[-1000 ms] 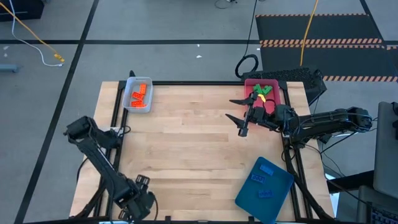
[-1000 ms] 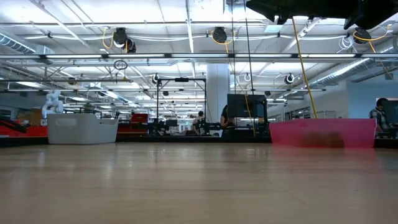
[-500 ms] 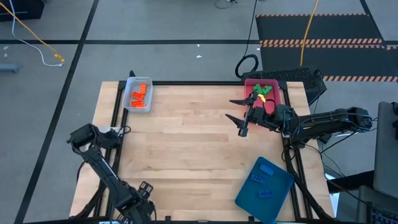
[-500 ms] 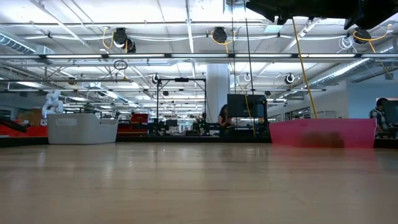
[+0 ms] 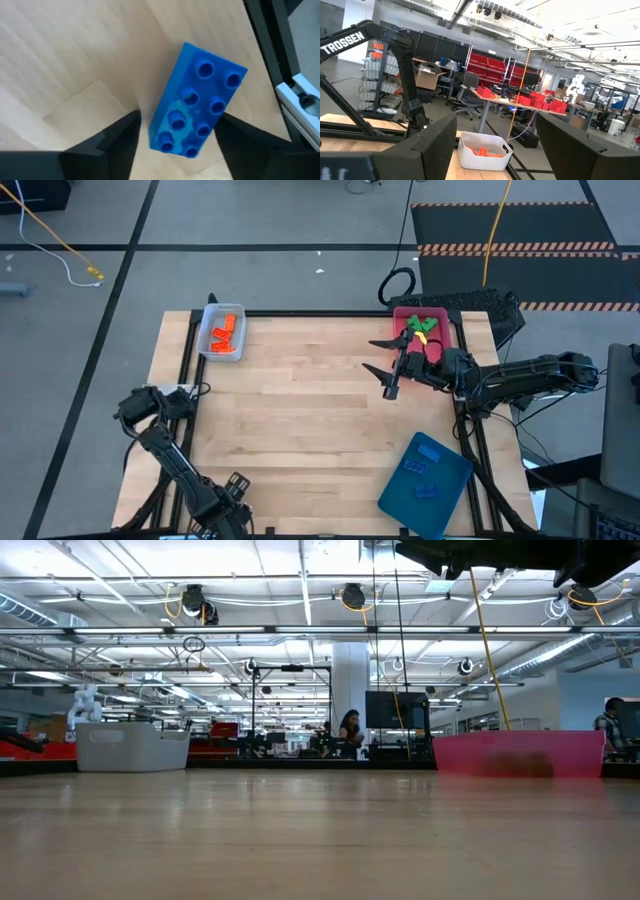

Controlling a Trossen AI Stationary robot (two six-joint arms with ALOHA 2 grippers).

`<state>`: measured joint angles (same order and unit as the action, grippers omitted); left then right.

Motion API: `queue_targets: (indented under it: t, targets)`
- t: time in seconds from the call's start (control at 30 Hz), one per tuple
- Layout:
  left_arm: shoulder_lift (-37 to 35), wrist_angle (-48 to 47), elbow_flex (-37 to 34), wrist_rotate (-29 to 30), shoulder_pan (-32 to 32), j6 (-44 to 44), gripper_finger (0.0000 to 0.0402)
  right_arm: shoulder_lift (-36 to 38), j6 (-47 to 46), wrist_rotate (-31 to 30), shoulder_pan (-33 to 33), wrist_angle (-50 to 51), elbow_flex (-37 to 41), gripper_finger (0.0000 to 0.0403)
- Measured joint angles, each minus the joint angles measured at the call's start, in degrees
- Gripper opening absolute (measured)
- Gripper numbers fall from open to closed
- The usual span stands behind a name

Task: Sort & place blocks by color
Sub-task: Put the blue gamepiece into the blue bin

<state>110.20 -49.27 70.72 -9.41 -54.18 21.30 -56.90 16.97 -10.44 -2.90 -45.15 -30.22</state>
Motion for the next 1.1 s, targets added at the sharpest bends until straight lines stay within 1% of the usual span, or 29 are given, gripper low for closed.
queue_targets:
  t: [0.07, 0.2, 0.23, 0.47, 0.53, 0.6, 0.7, 0.8, 0.93, 1.0, 1.1]
  targets:
    - [-0.2, -0.4, 0.0, 0.5, 0.6, 0.0, 0.0228, 0.0, 0.0, 0.0, 0.0, 0.0, 0.0, 0.0264]
    - [-0.3, -0.8, 0.0, 1.1, 2.9, 0.0, 0.0148, 0.0, 0.0, 0.0, 0.0, 0.0, 0.0, 0.0264]
    - [-0.4, -0.8, 0.0, 1.1, 3.5, 0.1, 0.0134, 0.0, 0.0, 0.0, 0.0, -0.1, 0.0, 0.0264]
    - [-0.4, -1.0, 0.3, 1.1, 10.1, 1.0, 0.0135, 0.0, 0.0, 0.0, 0.0, -0.2, 0.0, 0.0264]
    - [-0.3, -2.1, 1.3, 1.2, 12.9, 2.5, 0.0135, 0.0, 0.0, 0.0, 0.0, -0.2, 0.0, 0.0264]
    - [-0.3, -5.0, 3.1, 2.7, 15.8, 4.3, 0.0135, 0.4, 0.0, 0.0, 0.0, 0.2, 0.0, 0.0264]
    - [-0.3, -9.7, 6.3, 7.2, 20.1, 3.5, 0.0135, 1.8, -0.1, 0.0, 0.5, 2.3, 0.0, 0.0264]
    - [-2.2, -11.2, 8.6, 15.6, 24.0, 0.9, 0.0135, 4.0, 0.2, 0.0, 1.6, 5.8, 0.0, 0.0264]
    - [-7.6, -7.3, 9.2, 25.8, 29.8, -1.4, 0.0135, 8.0, 0.3, -0.5, 3.1, 11.2, 0.0, 0.0264]
    - [-11.1, -2.7, 9.2, 30.1, 32.5, -3.5, 0.0135, 10.0, 0.3, -3.0, 3.9, 12.0, 0.0, 0.0265]
    - [-16.0, 6.6, 9.2, 32.0, 36.1, -7.9, 0.0135, 12.3, 0.3, -4.6, 5.0, 11.2, 0.0, 0.0268]
